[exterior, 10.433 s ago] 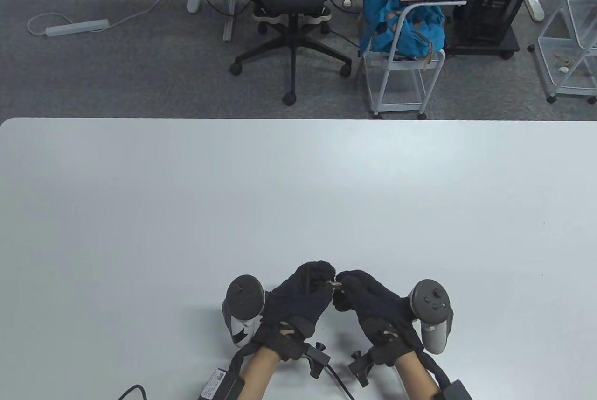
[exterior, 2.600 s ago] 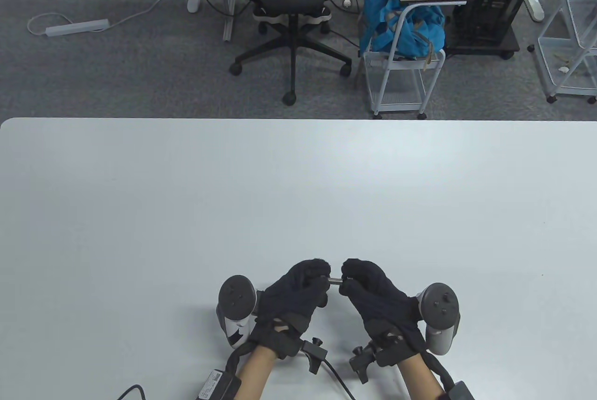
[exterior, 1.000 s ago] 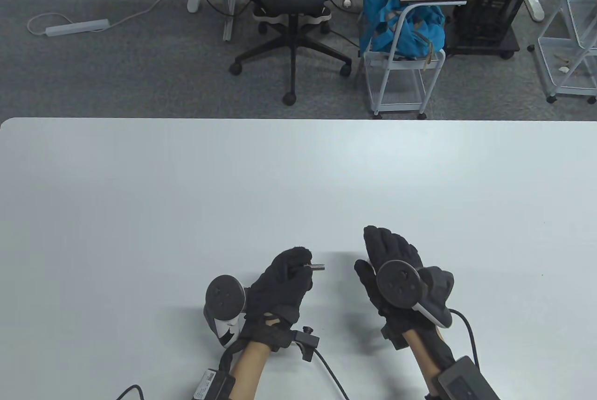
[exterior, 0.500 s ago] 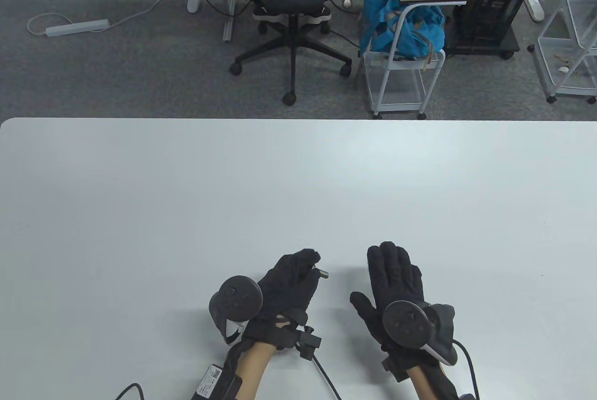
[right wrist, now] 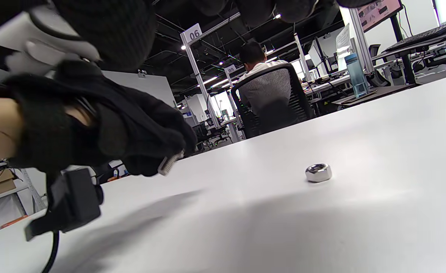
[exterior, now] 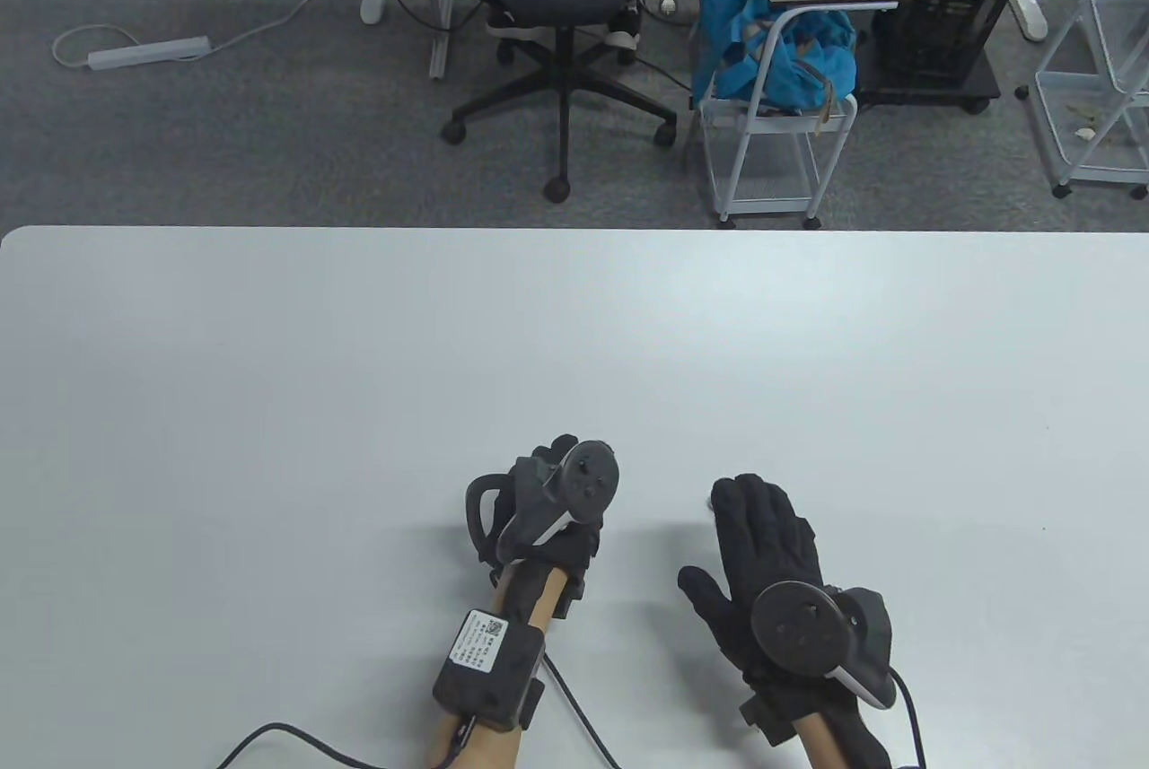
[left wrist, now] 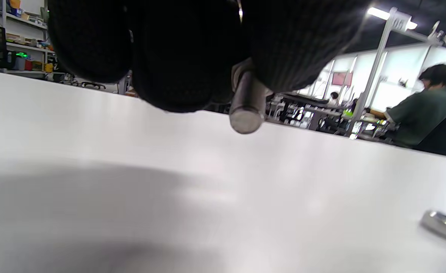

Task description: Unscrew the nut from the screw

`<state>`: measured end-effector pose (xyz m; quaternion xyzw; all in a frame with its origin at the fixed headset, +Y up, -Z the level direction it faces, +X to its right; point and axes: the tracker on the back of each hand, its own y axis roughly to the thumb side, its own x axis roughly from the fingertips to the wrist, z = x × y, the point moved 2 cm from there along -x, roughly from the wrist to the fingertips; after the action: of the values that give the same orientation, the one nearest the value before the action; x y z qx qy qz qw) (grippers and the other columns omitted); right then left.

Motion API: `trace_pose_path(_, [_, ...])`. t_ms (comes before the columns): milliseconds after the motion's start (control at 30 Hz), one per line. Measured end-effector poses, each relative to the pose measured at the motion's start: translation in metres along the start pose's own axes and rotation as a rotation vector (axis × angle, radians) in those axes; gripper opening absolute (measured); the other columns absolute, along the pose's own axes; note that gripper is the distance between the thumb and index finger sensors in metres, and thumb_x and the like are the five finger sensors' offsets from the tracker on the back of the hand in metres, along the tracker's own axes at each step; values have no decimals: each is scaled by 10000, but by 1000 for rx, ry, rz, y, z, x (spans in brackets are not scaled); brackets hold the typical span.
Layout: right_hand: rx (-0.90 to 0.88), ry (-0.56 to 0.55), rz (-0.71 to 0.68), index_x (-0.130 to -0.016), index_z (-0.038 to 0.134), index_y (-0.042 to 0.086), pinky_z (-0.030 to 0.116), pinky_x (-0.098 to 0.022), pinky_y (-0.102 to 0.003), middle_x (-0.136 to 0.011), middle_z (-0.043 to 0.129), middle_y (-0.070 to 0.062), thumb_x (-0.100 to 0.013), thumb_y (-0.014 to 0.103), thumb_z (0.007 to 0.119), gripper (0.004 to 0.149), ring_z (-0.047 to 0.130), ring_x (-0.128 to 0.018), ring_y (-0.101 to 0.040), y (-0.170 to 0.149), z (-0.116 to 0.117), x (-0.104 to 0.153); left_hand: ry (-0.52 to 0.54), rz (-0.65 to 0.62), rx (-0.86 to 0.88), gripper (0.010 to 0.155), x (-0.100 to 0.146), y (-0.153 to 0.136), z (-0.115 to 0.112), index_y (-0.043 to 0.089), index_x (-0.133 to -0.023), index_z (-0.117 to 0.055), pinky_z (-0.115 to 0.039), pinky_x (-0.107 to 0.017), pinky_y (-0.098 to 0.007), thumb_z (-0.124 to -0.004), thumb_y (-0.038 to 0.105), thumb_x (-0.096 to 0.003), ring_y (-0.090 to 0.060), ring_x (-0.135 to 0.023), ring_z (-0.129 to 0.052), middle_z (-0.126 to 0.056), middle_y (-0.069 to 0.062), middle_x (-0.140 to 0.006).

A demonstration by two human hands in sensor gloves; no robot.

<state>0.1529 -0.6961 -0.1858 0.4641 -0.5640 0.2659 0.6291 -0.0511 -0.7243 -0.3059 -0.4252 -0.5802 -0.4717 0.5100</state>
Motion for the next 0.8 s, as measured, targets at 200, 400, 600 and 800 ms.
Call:
trace_pose_path(200, [-5,18,2,-1183,283,102,420,-690,-724,-1202,327,-244,-544,506,737,882,371,-1067,-541,0,0,0,-103,63,-103,400,-13,-1,-25,297,-847,-918,-845,-517,-554,-900,375,-455,-249,-515,-1029,-973,-122,-800])
trace_pose_path(400, [-12,24,3,-1183,289,103,426,-690,-723,-1202,331,-241,-545,505,735,877,375,-1069,-533,0,1,0,-152,113,-145,392,-18,-7,-35,339,-846,-911,-856,-524,-534,-884,390,-459,-225,-520,-1035,-970,-104,-815])
trace_pose_path(600, [-13,28,8,-1184,285,104,426,-688,-725,-1202,329,-242,-545,506,735,879,373,-1069,-535,-1,1,0,-178,123,-135,489,-16,-10,-34,315,-949,-832,-790,-574,-582,-825,443,-477,-287,-650,-988,-902,-116,-912])
trace_pose_path(800, [-3,38,17,-1185,274,112,416,-689,-728,-1204,292,-243,-544,511,734,884,350,-1071,-538,-3,3,-1,-83,53,-73,684,6,-8,-7,290,-1104,-625,-662,-661,-656,-794,496,-475,-378,-892,-823,-691,-161,-1101])
